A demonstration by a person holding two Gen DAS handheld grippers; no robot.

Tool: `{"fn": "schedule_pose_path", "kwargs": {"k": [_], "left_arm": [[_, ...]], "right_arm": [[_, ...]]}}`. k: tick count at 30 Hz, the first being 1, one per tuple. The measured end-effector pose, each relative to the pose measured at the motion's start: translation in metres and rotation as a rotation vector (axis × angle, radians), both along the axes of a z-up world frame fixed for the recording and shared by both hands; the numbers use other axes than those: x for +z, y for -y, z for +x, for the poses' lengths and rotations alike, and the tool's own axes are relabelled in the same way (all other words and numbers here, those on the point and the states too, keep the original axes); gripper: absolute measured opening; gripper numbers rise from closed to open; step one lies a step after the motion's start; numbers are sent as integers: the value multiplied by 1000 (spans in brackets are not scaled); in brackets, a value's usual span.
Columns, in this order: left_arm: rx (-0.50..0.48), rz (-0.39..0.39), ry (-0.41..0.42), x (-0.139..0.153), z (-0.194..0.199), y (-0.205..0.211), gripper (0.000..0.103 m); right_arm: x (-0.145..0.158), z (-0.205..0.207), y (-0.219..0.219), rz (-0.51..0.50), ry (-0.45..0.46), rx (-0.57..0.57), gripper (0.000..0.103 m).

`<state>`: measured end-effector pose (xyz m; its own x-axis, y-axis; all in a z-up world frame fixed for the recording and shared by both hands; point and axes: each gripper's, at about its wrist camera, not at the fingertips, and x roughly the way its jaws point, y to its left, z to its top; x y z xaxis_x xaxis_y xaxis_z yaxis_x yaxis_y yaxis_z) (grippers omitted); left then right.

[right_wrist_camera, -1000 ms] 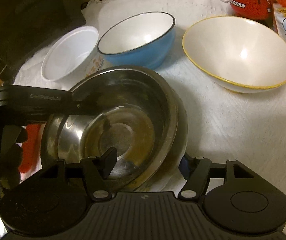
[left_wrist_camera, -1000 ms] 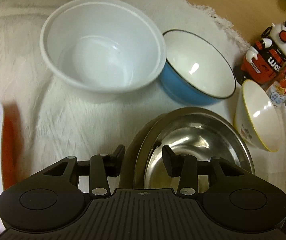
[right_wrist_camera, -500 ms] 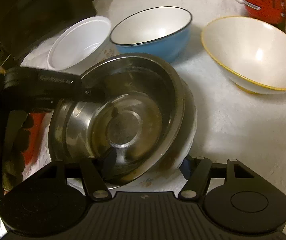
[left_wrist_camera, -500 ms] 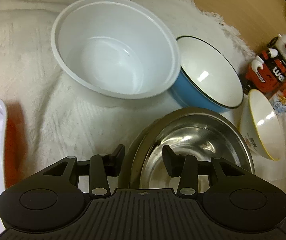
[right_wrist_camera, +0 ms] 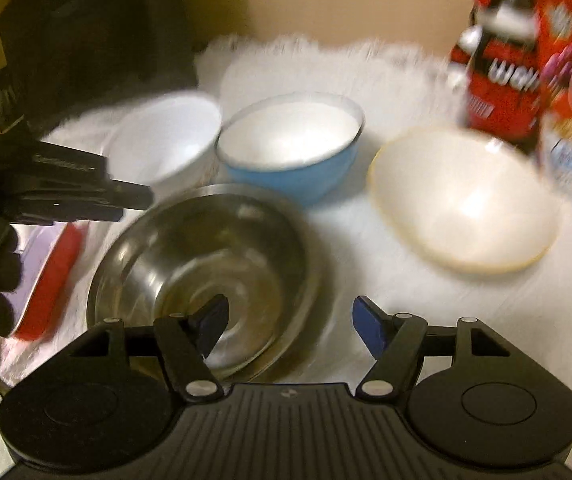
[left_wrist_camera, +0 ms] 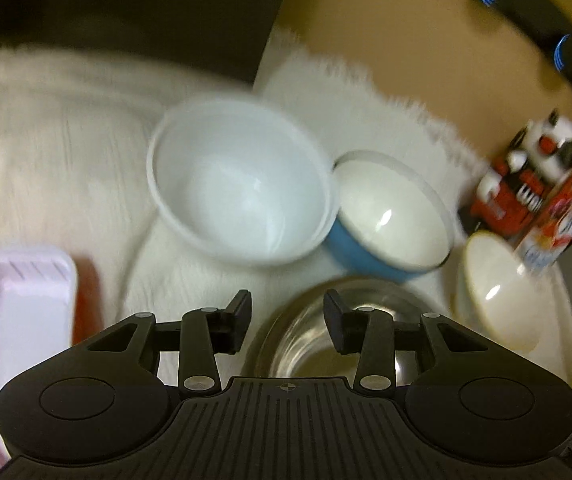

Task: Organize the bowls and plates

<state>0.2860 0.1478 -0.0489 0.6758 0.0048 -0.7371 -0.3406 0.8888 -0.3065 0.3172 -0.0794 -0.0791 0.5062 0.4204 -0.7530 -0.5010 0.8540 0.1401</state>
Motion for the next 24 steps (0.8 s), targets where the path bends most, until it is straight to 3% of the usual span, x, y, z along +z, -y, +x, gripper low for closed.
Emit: {"fn": "schedule_pose_path", "kwargs": {"k": [2, 6, 10, 12, 18, 24], "left_arm": [[5, -9, 50, 14, -1, 3, 43], [-80, -108, 124, 37, 9, 19, 43], [-201, -150, 121, 48, 27, 51, 43], [-255, -147, 108, 46, 35, 72, 43], [-308, -188, 31, 21, 57, 120, 43], [-187, -85, 2, 12, 86, 127, 43]], "right_arm": [[12, -1, 10, -3, 54, -24, 69], [36, 5, 34, -15, 134, -100, 72], [59, 23, 72, -18, 201, -189, 83], [65, 33, 90, -45, 234, -227, 83], [62, 55, 147, -28, 135, -316, 83], [41, 61, 171, 39, 55, -368, 83]]}}
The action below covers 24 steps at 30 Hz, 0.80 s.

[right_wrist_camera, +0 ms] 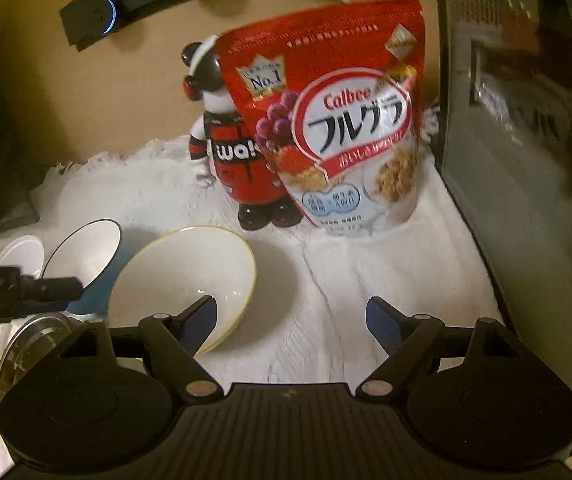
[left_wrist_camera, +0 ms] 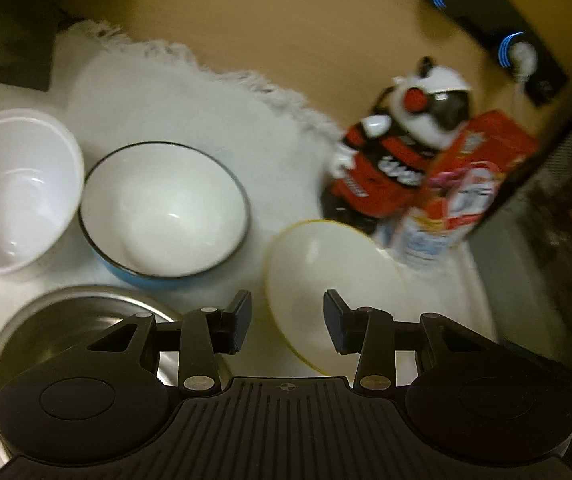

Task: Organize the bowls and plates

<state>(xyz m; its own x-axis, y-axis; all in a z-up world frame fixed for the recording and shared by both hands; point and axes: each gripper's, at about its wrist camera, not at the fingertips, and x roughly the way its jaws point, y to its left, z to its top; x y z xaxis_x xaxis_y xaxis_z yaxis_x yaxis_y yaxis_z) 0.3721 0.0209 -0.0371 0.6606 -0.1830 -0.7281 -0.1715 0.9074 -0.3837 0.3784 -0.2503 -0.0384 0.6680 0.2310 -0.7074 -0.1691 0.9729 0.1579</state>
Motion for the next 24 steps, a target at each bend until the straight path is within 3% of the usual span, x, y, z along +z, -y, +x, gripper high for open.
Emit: {"fn": "schedule_pose_path", "kwargs": {"k": [5, 10, 14, 17, 19, 21, 24], "left_arm": [[20, 29, -99, -20, 34, 1, 43], [1, 40, -131, -36, 52, 6, 43], [-39, 21, -125, -42, 61, 7, 43], [-52, 16, -133, -46, 72, 8, 43], [-62, 10, -129, -47, 79, 10, 35], [-76, 33, -130, -46, 85, 15, 35], [-75, 42, -160, -45, 90, 17, 35]], "right_arm": [[-11, 14, -5, 51, -28, 14, 80], [-25, 43, -21, 55, -48, 36, 80], [-51, 81, -39, 39, -140, 39, 59], [-66, 96, -45, 56, -168, 46, 56], [-74, 104, -49, 60, -195, 66, 45], [-81, 111, -52, 75, -241, 85, 29], [-87, 114, -52, 106, -283, 81, 26]]}}
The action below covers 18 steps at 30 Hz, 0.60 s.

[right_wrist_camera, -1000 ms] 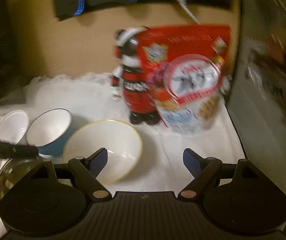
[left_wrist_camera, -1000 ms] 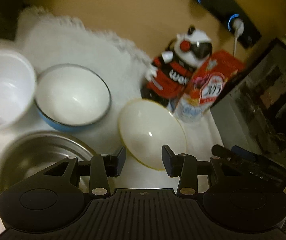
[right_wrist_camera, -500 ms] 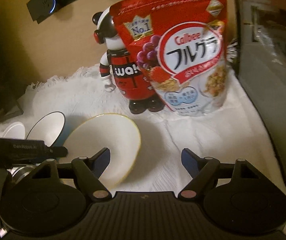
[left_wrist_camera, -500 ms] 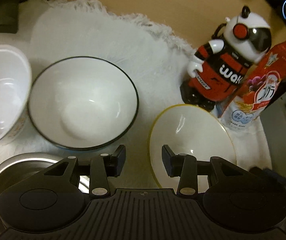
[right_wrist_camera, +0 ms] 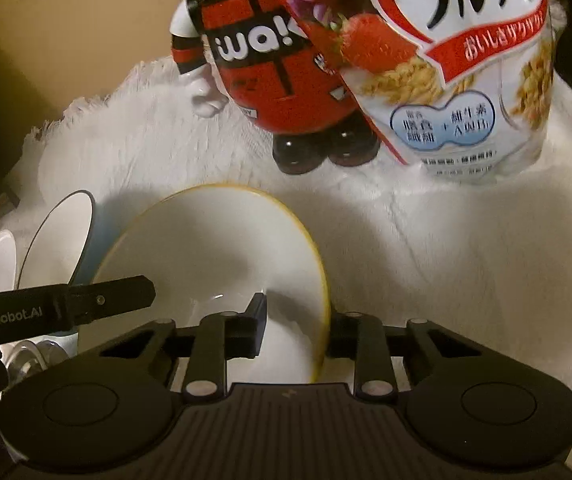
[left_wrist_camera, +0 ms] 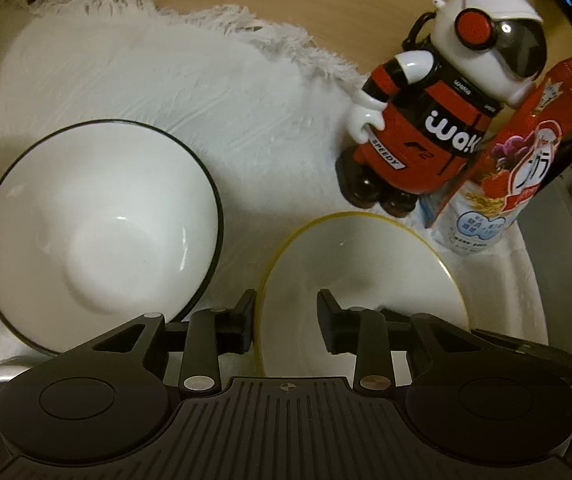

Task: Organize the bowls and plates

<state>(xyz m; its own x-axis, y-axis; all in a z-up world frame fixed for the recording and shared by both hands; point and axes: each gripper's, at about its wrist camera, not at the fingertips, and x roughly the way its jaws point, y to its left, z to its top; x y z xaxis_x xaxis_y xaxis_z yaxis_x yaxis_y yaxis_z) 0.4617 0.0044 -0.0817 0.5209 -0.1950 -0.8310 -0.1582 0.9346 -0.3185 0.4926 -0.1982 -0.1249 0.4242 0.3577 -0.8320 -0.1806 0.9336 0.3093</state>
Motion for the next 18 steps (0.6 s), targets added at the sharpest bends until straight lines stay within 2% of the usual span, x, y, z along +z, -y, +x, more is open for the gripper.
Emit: {"fn": "schedule_pose_path", "kwargs": {"k": [6, 14, 18], "left_arm": [[-48, -39, -47, 0, -12, 6, 35], [-132, -38, -56, 14, -73, 43, 35], [-163, -31, -106, 2, -98, 58, 35]], "right_arm": [[7, -16, 13, 5, -18, -16, 26], [29, -87, 44, -32, 17, -17, 27], [25, -119, 53, -47, 3, -14, 27]]}}
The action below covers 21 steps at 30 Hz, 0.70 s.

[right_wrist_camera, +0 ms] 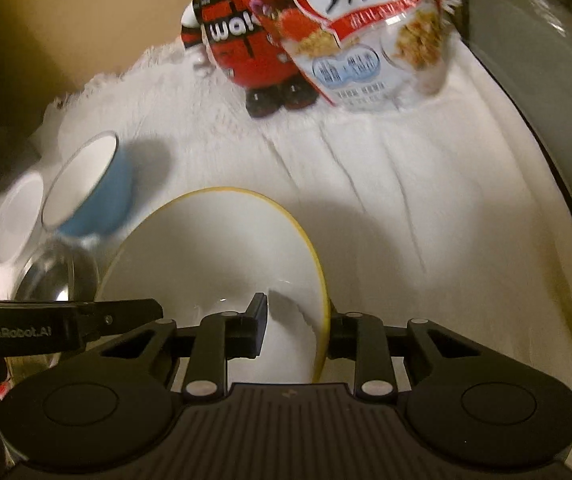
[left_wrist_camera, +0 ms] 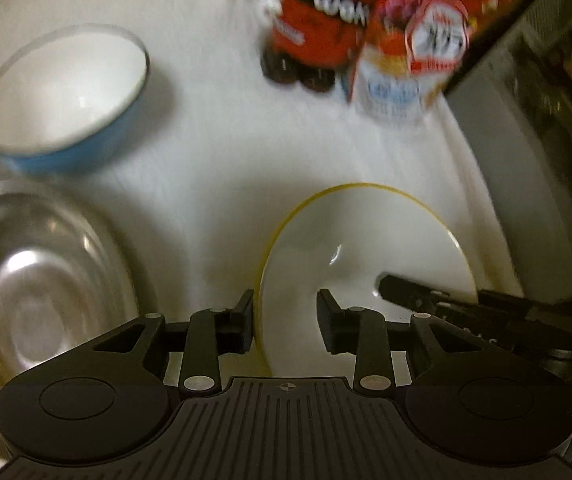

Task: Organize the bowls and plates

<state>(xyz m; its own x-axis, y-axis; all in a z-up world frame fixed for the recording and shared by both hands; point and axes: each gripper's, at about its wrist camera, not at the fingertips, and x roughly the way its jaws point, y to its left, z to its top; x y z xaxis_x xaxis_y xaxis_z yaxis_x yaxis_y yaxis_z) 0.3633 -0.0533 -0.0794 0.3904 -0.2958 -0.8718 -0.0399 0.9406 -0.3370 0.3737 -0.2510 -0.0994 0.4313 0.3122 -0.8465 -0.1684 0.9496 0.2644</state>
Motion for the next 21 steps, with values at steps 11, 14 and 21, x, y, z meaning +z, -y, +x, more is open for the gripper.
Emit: {"fn": "schedule_pose_path", "kwargs": {"k": [11, 14, 21], "left_arm": [[34, -25, 8, -5, -20, 0, 30], [54, -35, 25, 0, -26, -1, 30], [118, -103, 82, 18, -43, -20, 30]], "right_arm": [[-17, -21, 2, -12, 5, 21, 29], [-19, -19, 1, -24, 14, 37, 29], [-12, -19, 2, -64, 50, 61, 35]]}}
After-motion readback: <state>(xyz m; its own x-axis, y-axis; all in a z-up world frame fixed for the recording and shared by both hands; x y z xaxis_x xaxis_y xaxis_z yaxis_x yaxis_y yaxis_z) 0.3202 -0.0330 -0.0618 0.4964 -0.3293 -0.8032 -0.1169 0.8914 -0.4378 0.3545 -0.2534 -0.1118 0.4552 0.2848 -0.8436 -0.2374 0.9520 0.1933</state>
